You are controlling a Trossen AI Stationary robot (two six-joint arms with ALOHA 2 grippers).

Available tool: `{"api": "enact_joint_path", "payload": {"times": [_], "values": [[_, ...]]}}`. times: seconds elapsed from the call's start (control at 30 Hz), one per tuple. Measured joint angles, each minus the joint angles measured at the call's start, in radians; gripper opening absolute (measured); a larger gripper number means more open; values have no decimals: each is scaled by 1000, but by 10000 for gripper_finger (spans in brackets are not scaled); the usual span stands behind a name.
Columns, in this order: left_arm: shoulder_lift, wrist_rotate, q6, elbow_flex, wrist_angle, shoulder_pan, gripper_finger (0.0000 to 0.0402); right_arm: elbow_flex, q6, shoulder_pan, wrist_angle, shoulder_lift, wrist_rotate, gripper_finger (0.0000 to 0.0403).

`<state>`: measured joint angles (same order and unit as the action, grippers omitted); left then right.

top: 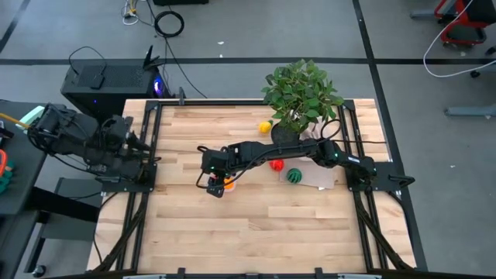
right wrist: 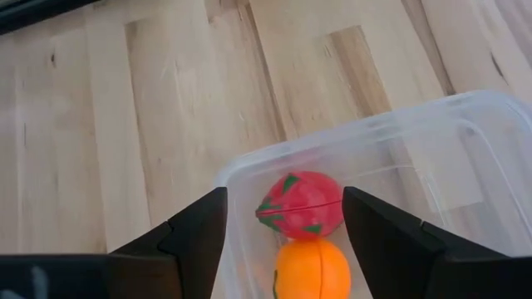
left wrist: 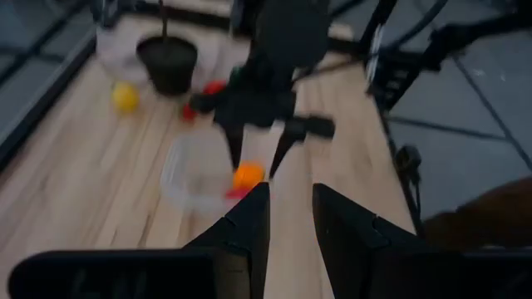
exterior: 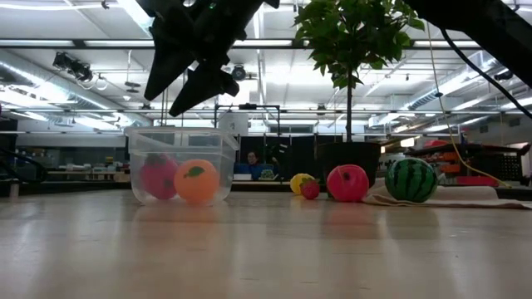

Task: Pick and placing Produce into tupperware
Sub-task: Put the green watermelon into the transparent bin

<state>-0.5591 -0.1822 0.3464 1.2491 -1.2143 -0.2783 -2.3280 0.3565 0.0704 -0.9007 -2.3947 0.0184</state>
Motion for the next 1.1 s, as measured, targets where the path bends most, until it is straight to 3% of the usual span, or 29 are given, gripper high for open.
{"api": "enact_joint_path", "payload": {"times": [0.3, 0.47, 0.83, 1.1], "values": [[-13, -26, 35, 0, -79, 0, 101, 1, -19, 5, -38, 26, -2, 242], [-32, -34, 27, 0, -80, 0, 101, 1, -28, 12, -170, 96, 11, 242], [-43, -54, 9, 0, -74, 0, 101, 0, 37, 89, -436, 219, 105, 240], [-43, -79, 9, 0, -65, 0, 101, 1, 179, 204, -661, 260, 245, 240]]}}
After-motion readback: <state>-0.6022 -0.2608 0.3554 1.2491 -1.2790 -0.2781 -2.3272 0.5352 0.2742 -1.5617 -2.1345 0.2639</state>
